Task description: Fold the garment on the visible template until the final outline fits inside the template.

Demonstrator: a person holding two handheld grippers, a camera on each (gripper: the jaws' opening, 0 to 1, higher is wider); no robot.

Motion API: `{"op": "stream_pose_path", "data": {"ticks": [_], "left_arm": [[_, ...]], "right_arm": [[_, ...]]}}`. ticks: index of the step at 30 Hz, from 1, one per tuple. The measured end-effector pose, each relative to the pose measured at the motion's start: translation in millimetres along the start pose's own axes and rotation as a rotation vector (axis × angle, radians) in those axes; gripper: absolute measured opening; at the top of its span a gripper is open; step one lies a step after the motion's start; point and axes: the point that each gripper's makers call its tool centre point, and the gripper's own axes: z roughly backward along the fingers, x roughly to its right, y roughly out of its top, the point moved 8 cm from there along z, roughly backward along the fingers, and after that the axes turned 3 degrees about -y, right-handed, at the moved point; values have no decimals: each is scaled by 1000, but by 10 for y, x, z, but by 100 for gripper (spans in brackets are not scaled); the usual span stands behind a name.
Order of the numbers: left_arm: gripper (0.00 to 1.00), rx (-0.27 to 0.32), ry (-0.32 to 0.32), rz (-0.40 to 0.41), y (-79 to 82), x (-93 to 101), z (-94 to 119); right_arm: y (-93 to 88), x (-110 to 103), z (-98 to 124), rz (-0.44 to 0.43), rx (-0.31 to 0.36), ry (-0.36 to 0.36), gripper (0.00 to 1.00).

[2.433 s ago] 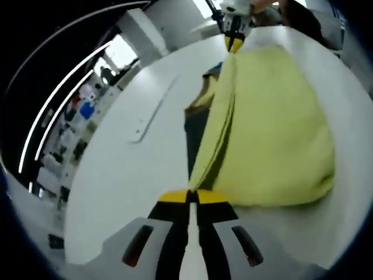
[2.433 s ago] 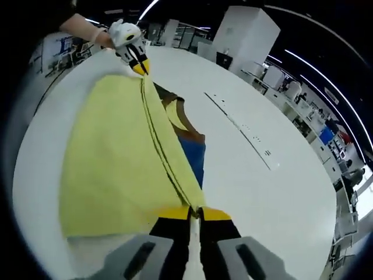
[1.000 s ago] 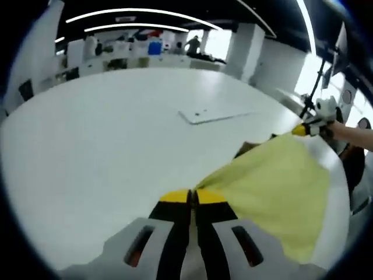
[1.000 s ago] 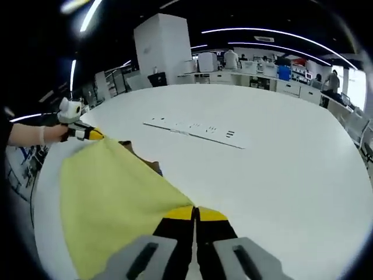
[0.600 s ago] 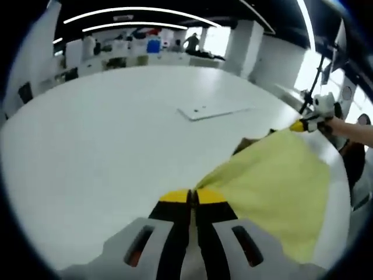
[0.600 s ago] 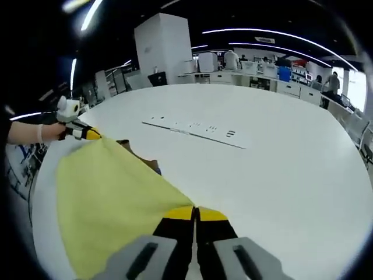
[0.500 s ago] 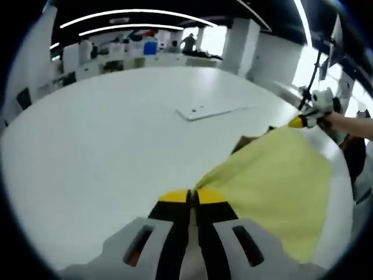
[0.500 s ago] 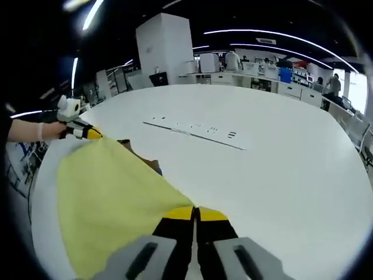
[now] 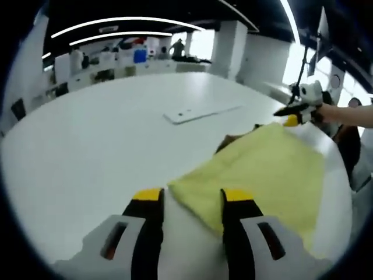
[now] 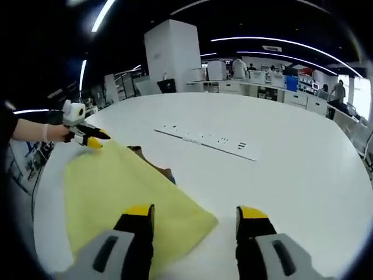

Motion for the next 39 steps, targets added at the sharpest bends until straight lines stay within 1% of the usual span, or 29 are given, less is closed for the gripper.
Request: {"op": "stream_pose_path", "data": {"ticks": [2, 5, 9, 12, 16, 19, 21, 22, 26, 30, 32, 34, 35, 39], "left_arm": [[43, 2, -15, 7, 4, 11, 7], [45, 0, -30, -12, 17, 54, 49], [49, 8, -52, -6, 44, 101, 104], [49, -3, -74, -25, 18, 123, 140], [49, -8, -94, -40, 35, 190, 241], [50, -13, -110, -51, 30, 188, 271], [50, -18, -118, -57, 15, 228, 323], [51, -17, -122, -59, -10, 300, 374], [50, -14, -132, -56, -38, 287, 433], [48, -8, -138, -53, -106, 440, 581], [48, -8, -141, -50, -133, 426, 605], [48, -8, -145, -45, -176, 519, 661], [48, -9, -145, -46, -189, 524, 684], [49, -15, -149, -47, -236, 588, 785]], "right_arm": [[-11, -34, 17, 2, 0, 12, 59], [-19, -44, 44, 0, -3, 13, 60], [-10, -81, 103, 4, -1, 12, 60], [1, -100, 142, 3, 5, 15, 60], [-8, -165, 212, 5, 11, 18, 61], [-26, -199, 261, 6, 11, 26, 61], [-36, -207, 275, 12, 10, 27, 62], [-44, -218, 298, 12, 10, 29, 62], [-54, -276, 398, 10, 14, 38, 62], [-79, -380, 523, 13, 21, 45, 62], [-99, -437, 571, 21, 20, 50, 62], [-125, -494, 630, 47, 9, 48, 62], [-133, -513, 656, 52, 7, 46, 61], [-161, -523, 706, 36, 13, 58, 62]]}}
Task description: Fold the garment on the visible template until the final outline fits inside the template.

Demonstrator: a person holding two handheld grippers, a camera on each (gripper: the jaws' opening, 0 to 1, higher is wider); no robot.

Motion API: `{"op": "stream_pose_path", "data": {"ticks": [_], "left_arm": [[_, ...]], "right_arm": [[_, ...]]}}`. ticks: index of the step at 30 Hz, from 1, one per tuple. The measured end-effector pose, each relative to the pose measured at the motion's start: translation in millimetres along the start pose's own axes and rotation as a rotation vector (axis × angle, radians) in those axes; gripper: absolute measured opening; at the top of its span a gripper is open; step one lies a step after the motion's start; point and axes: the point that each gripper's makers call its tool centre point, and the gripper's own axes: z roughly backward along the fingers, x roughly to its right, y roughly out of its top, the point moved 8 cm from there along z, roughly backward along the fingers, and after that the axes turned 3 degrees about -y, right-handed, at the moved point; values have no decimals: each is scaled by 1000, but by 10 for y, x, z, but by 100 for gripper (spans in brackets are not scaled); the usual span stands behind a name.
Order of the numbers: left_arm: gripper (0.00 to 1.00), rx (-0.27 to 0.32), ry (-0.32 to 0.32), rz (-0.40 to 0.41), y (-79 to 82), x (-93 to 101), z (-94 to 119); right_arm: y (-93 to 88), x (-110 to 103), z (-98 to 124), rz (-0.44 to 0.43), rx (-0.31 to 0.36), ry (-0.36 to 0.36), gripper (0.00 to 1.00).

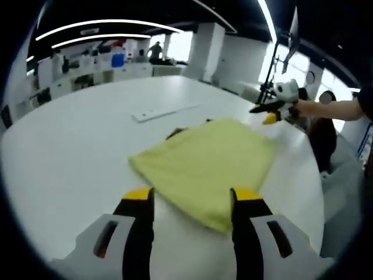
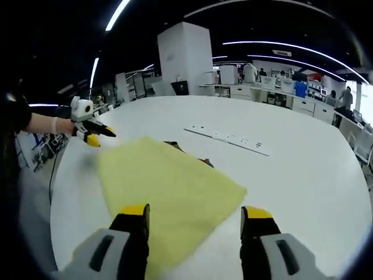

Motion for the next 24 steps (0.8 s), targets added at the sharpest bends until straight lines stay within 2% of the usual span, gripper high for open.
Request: {"op": "stream_pose_path", "data": {"ticks": [7, 9, 17, 21, 24], "left_arm": [[49, -11, -2, -4, -60, 53, 153], [49, -11, -6, -5, -98, 148, 202], [47, -22, -23, -2, -168, 244, 265], [45, -25, -28, 11, -257, 338, 296], [44, -32, -30, 22, -317, 329, 284]], "right_arm": [[-127, -106, 160, -10, -11, -3, 63], [-161, -140, 214, -14, -15, -6, 63], [-244, -195, 394, -38, -4, -26, 63], [-296, -248, 471, -50, 0, -32, 62], [-351, -285, 509, -59, -2, -31, 62]]}}
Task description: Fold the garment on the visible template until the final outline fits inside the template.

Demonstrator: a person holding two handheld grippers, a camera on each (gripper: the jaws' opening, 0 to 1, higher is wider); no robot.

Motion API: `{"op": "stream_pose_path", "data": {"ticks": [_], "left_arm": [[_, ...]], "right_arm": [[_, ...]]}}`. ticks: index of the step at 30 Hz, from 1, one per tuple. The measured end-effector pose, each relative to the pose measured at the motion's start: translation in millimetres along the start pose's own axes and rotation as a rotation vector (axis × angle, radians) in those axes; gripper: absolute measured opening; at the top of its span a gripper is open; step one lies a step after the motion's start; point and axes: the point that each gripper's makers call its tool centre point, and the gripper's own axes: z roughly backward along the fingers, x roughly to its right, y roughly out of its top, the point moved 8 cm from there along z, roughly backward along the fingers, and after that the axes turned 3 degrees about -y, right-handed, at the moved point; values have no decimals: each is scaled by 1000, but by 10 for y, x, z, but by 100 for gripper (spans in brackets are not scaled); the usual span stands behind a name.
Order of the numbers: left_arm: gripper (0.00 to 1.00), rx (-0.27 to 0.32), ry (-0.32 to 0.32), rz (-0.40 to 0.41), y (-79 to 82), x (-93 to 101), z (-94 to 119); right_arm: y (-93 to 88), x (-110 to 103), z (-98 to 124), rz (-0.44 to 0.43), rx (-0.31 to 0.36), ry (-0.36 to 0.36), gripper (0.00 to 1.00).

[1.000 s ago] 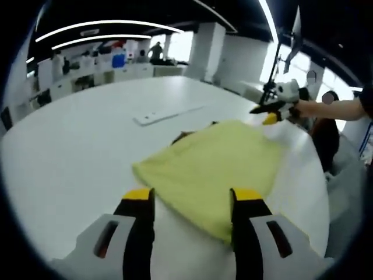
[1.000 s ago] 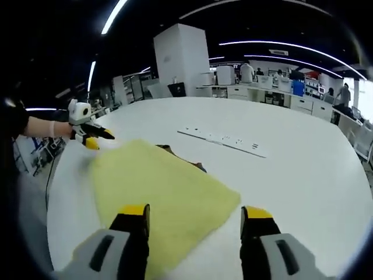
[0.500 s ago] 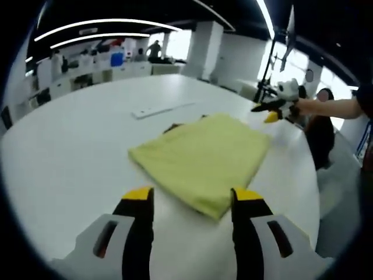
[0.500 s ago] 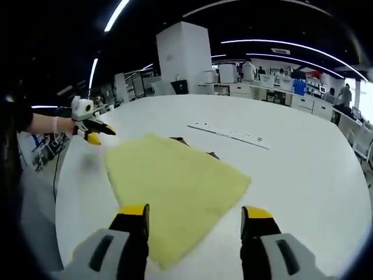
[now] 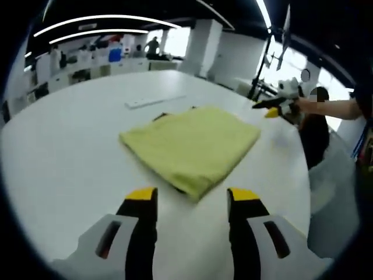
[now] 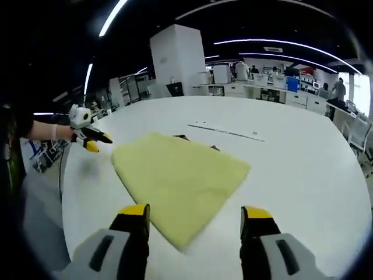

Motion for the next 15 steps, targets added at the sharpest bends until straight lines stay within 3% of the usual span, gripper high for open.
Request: {"op": "stream_pose_path", "data": {"ticks": [10, 15], "left_arm": [[34, 1, 18, 47, -126, 34, -44], [30, 19, 31, 75, -171, 10, -83]], "right_arm": [[-194, -106, 88, -33, -19, -5, 61], [-233, -84, 106, -46, -26, -7, 54]]}}
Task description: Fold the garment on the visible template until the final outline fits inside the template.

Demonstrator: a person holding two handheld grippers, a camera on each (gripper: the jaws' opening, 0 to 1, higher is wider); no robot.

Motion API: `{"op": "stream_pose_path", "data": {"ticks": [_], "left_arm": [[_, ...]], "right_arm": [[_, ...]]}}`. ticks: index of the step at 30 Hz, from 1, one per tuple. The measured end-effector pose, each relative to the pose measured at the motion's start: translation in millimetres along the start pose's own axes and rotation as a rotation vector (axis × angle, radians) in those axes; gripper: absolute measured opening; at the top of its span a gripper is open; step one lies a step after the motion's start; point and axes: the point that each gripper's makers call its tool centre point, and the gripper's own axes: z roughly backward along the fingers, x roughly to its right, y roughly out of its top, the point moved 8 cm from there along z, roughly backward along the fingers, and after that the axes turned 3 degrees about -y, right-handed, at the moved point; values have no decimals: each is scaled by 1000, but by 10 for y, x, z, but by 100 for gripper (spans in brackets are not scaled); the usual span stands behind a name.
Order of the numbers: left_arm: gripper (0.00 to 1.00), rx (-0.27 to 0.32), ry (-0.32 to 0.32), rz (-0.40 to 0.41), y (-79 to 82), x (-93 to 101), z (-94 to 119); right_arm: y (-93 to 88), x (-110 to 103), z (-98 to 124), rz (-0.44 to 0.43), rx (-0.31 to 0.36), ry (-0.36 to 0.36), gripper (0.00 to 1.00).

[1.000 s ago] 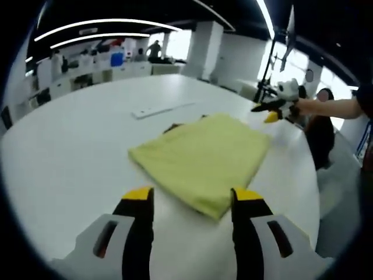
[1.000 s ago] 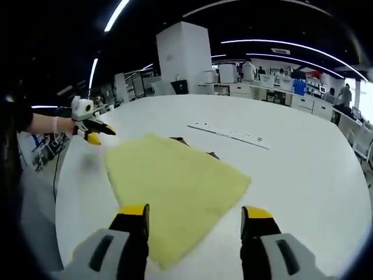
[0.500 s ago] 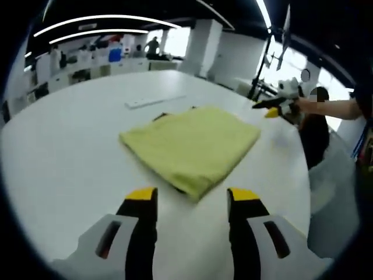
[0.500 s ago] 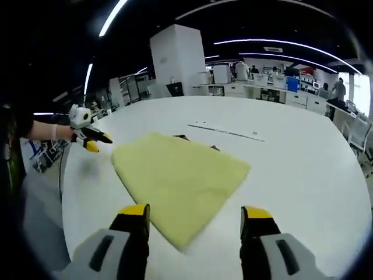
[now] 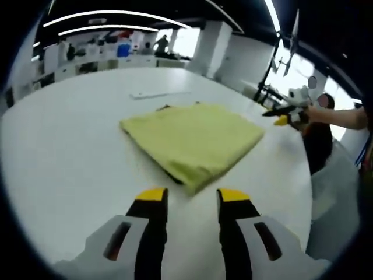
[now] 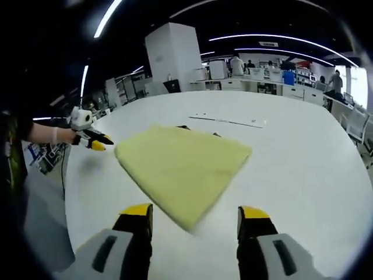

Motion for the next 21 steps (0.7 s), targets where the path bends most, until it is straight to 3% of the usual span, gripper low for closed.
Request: {"op": "stream_pose_path", "data": {"ticks": [5, 9, 21], "left_arm": [[28, -2, 1, 9, -40, 34, -32], [20, -9, 4, 34, -68, 50, -48], [13, -9, 13, 66, -44, 65, -157]], "right_arm": [[-87, -45, -13, -37, -19, 18, 44], [-175, -47, -49, -48, -41, 28, 33], [-228, -13, -215, -92, -68, 30, 26]]}}
